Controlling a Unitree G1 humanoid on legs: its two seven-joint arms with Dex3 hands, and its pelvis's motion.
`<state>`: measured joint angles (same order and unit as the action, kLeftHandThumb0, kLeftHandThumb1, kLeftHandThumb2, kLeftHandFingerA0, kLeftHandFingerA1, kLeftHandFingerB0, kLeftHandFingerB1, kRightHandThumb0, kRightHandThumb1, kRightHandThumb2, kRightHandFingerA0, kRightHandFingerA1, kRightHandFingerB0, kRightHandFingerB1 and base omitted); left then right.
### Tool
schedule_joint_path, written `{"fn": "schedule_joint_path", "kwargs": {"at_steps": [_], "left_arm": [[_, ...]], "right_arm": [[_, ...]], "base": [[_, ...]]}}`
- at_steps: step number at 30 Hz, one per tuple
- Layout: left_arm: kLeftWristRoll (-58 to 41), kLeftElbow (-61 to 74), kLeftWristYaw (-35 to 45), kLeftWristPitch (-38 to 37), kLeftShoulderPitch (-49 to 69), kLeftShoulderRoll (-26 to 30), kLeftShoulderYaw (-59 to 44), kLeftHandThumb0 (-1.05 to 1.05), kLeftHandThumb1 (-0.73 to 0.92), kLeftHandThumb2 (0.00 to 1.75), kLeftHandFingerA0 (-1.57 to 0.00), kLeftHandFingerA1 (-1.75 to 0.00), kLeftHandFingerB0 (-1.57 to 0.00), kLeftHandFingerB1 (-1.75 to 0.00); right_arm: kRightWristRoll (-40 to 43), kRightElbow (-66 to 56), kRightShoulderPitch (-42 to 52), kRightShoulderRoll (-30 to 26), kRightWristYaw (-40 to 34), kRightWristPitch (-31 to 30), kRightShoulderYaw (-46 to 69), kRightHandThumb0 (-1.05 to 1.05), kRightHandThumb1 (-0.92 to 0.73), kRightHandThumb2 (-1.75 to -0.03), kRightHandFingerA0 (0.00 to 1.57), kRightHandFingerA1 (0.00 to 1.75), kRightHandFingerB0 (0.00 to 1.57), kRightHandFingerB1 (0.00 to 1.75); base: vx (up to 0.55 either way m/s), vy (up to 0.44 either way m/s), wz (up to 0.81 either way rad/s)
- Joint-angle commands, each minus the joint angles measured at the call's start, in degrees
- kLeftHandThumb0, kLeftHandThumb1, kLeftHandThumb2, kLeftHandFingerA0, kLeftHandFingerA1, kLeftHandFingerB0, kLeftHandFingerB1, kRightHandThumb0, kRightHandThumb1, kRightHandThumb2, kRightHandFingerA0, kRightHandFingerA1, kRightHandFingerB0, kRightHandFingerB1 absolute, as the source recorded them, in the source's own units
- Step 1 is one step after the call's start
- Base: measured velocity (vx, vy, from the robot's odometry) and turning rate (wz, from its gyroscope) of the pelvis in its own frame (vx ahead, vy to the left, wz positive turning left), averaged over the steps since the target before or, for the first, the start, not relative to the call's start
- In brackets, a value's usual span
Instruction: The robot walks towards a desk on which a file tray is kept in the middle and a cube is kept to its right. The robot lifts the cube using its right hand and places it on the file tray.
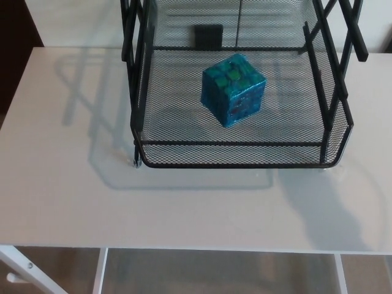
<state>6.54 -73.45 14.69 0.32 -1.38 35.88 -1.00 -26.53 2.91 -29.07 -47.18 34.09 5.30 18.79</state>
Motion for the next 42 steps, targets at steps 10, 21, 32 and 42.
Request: {"fn": "schedule_joint_path", "kwargs": {"at_steps": [10,21,32,42], "left_arm": [[-0.3,0.1,-0.3,0.2,-0.3,1.6,-1.0,-1.05,0.92,0.85,-0.27,-1.00,-0.23,-0.85],[-1.0,0.2,-0.5,0.1,0.3,1.5,-1.7,-1.05,0.92,0.89,-0.30,-1.00,-0.25,-0.85],[-3.6,0.4,-3.1,-0.2,0.4,1.1,-5.1,-1.05,0.92,0.99,-0.51,-1.04,-0.27,-0.85],[-2.4,0.6,-4.7,1.2,0.8,0.9,-5.5,-1.05,0.81,1.43,-0.52,-0.97,-0.14,-0.72]], "right_arm": [[28.2,51.8,31.7,15.5,-57.9,9.2,53.6,-0.44,-0.73,-0.63,0.29,0.53,0.34,0.32],[35.6,57.6,33.3,16.1,-46.2,-14.8,58.9,-0.80,-0.92,-0.86,0.15,0.56,0.00,0.00],[11.4,61.9,36.4,18.0,-47.2,-16.8,33.9,-0.28,-0.56,-0.56,0.12,0.55,0.03,0.27],[16.0,37.1,46.7,30.8,-35.4,-14.1,34.9,-0.25,-0.53,-0.55,0.47,0.88,0.13,0.32]], "base": [[0.00,0.000,0.00],[0.00,0.000,0.00],[0.00,0.000,0.00],[0.00,0.000,0.00]]}}
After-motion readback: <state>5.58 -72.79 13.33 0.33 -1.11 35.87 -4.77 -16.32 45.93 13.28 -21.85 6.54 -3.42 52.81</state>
